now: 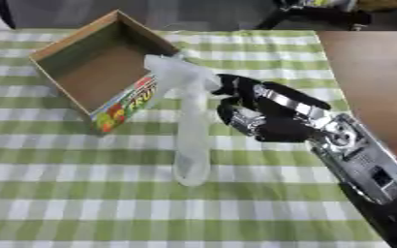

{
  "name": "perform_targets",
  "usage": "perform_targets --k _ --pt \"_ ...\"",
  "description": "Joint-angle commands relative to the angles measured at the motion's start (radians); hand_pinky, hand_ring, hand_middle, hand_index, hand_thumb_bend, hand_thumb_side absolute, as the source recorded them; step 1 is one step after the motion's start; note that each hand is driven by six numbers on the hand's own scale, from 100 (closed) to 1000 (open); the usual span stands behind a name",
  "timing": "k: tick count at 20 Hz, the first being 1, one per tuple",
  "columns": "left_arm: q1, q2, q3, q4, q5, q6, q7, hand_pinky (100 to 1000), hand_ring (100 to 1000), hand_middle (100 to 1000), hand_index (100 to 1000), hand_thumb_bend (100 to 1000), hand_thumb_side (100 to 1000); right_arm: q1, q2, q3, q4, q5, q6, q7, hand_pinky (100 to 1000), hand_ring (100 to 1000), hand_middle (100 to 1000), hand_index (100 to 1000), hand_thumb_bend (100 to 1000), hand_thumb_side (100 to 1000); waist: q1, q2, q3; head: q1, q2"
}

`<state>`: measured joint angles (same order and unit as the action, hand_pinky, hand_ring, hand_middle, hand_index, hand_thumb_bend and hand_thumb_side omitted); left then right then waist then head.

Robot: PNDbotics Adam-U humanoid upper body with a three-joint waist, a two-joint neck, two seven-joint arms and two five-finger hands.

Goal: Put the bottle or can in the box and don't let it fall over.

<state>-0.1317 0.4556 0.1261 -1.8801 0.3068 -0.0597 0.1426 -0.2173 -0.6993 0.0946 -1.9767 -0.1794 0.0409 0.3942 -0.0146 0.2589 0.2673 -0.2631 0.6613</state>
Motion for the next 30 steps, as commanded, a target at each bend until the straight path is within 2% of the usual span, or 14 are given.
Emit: perform_targets --k 1,25,30 --pt "-0.008 0.017 0.003 -0.011 -0.007 -0.002 -0.002 925 845 941 856 119 850 -0.018 -0.016 -0.002 -0.023 -0.002 0.0 0.005 956 1000 1000 1000 100 620 0.001 -0.012 0.002 -0.001 -0.01" --pt "-0.008 0.013 0.001 -0.01 -0.008 0.002 -0.005 926 844 941 856 120 852 -0.074 -0.009 0.029 -0.023 -0.009 0.011 0.043 959 1000 1000 1000 100 613 -0.004 -0.01 0.008 -0.002 -0.011" --pt "-0.006 0.012 0.002 -0.01 -0.009 0.002 -0.006 927 844 941 856 120 853 -0.074 -0.01 0.022 -0.023 0.045 0.031 0.016 966 1000 1000 1000 100 609 -0.005 -0.009 0.008 -0.002 -0.011"
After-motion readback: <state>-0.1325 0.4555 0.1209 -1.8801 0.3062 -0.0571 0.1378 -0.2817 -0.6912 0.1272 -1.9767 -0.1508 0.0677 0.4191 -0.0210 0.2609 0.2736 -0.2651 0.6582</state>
